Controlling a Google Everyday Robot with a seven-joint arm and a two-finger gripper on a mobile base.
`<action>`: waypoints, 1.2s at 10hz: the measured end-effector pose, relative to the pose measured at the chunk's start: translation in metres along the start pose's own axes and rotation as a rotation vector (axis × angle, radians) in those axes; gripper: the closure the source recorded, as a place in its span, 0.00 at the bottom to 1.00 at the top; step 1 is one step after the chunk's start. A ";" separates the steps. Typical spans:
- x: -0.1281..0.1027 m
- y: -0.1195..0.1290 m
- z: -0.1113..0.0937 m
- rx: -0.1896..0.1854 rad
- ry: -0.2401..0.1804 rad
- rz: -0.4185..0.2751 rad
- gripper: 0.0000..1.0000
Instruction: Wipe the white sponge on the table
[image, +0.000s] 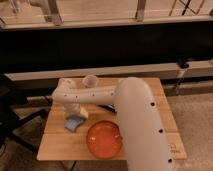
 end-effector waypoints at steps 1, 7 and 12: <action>0.002 0.001 -0.001 0.008 0.000 0.004 0.20; -0.005 0.005 -0.005 0.009 0.032 0.031 0.20; -0.010 0.005 -0.005 0.019 0.048 0.134 0.20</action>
